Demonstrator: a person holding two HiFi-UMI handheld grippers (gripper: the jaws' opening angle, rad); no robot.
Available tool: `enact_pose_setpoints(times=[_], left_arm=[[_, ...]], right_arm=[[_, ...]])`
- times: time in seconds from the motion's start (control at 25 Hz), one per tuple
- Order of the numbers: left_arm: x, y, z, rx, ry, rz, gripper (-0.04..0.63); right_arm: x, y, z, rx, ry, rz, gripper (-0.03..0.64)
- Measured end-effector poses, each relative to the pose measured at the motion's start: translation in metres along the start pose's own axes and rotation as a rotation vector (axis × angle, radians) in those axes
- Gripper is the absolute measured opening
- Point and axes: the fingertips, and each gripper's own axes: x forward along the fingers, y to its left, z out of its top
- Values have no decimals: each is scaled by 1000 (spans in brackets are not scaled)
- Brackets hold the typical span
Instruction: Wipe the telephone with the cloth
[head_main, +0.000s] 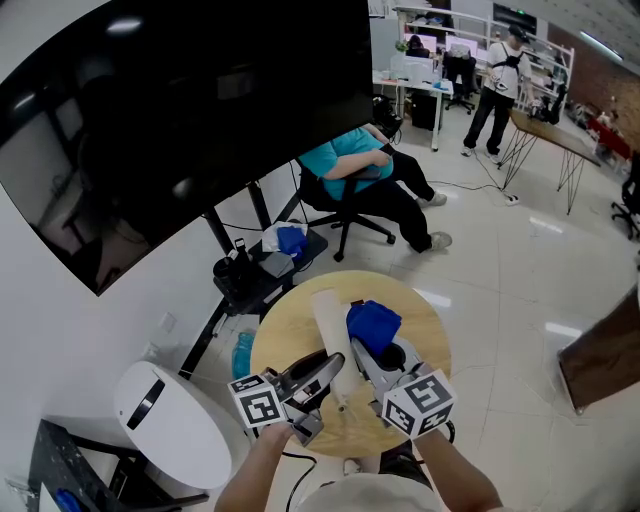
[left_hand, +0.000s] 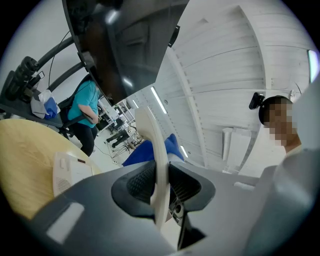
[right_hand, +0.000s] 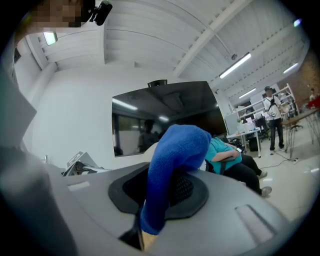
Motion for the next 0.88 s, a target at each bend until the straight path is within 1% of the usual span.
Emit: enact_pose_setpoints(times=[0.28,0.56,0.88], left_arm=[[1,-2,-8,1,16,0,81],[6,-9,-14,23,31,-6,81],[7,-14,-20,40,47,-11,81]], right_arm=[[9,-8,14,-45,-7,5,61],[17,-15,28,-99,-11,0,61],[27,-24,41,-137,-7,-3,61]])
